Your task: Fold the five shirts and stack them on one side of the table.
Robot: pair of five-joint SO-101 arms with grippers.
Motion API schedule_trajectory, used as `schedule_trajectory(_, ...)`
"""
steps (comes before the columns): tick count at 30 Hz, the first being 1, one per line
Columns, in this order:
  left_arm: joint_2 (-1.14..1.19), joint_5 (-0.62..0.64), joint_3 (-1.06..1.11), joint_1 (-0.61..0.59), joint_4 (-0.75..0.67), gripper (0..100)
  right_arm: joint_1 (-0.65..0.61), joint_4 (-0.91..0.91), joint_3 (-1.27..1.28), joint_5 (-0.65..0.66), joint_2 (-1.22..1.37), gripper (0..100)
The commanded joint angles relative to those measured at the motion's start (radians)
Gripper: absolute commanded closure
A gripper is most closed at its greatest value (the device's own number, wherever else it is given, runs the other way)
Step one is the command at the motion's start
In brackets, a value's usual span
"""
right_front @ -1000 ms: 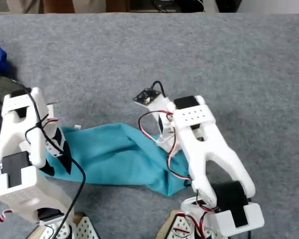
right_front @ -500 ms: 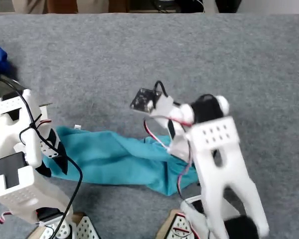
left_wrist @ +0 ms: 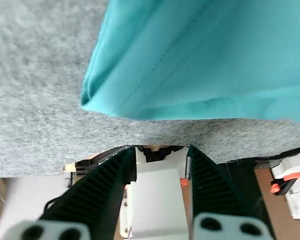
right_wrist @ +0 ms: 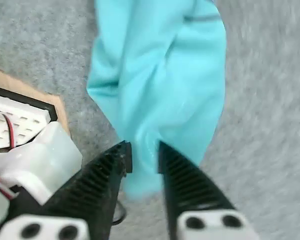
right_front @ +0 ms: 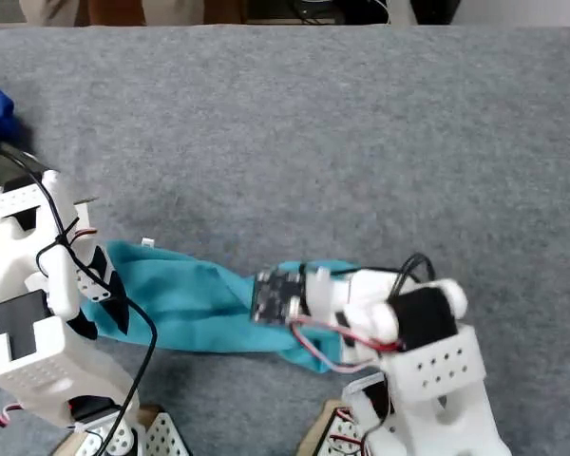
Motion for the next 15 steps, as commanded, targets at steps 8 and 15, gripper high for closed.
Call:
schedule_trajectory(8,-0.148,0.189,-0.21,0.176,0.018,82,-0.137,0.014,-0.044,-0.049,-0.239,81.0)
schedule_trajectory(15,-0.183,0.322,-0.25,0.328,0.018,82,0.159,-0.144,-0.03,-0.098,-0.196,81.0)
